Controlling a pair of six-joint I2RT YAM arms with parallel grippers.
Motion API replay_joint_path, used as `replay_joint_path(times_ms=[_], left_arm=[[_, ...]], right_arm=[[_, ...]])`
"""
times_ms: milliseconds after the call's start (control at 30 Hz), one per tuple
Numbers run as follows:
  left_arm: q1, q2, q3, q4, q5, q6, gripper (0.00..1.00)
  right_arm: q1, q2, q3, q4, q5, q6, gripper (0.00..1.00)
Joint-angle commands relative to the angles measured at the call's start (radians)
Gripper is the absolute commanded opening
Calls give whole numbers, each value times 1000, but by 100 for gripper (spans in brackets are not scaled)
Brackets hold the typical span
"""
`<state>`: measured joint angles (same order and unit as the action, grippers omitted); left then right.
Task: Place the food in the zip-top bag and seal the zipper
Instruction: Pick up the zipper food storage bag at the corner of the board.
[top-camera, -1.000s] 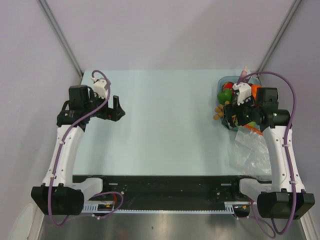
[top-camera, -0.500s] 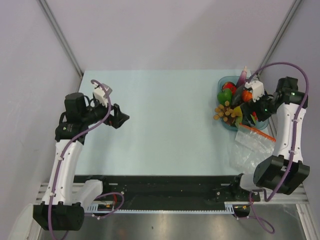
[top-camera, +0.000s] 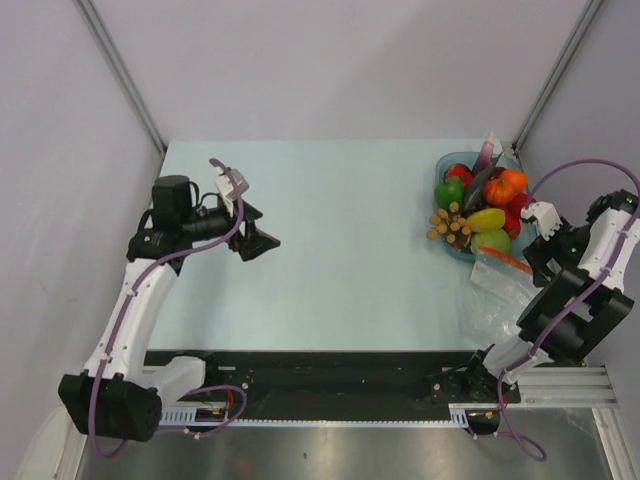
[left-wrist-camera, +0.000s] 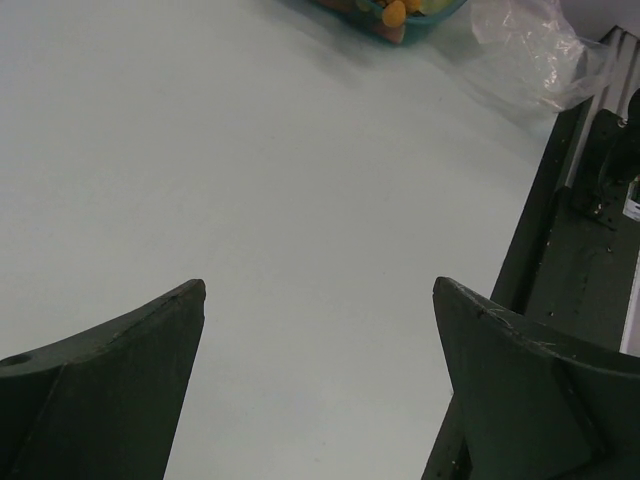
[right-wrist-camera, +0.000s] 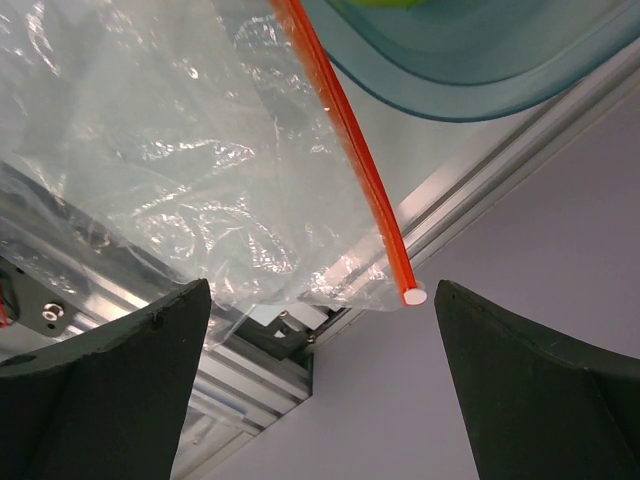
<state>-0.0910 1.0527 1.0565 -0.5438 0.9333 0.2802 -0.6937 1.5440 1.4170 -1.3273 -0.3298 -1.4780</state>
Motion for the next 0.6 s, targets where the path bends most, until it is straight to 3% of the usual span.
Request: replay_joint_path(times_ms=[0, 333, 467, 567], left_arm=[[-58, 75, 75, 7, 30, 89, 100], [-151, 202, 175, -35, -30, 154, 100], [-159, 217, 171, -42, -21, 148, 100], [-159, 234, 178, -68, -21, 163, 100]], right_arm=[[-13, 50, -29, 37, 24, -125, 100], [0, 175, -148, 238, 115, -229, 100], [10, 232, -113, 263, 98, -211, 100], [26, 266, -104, 238, 118, -174, 89]])
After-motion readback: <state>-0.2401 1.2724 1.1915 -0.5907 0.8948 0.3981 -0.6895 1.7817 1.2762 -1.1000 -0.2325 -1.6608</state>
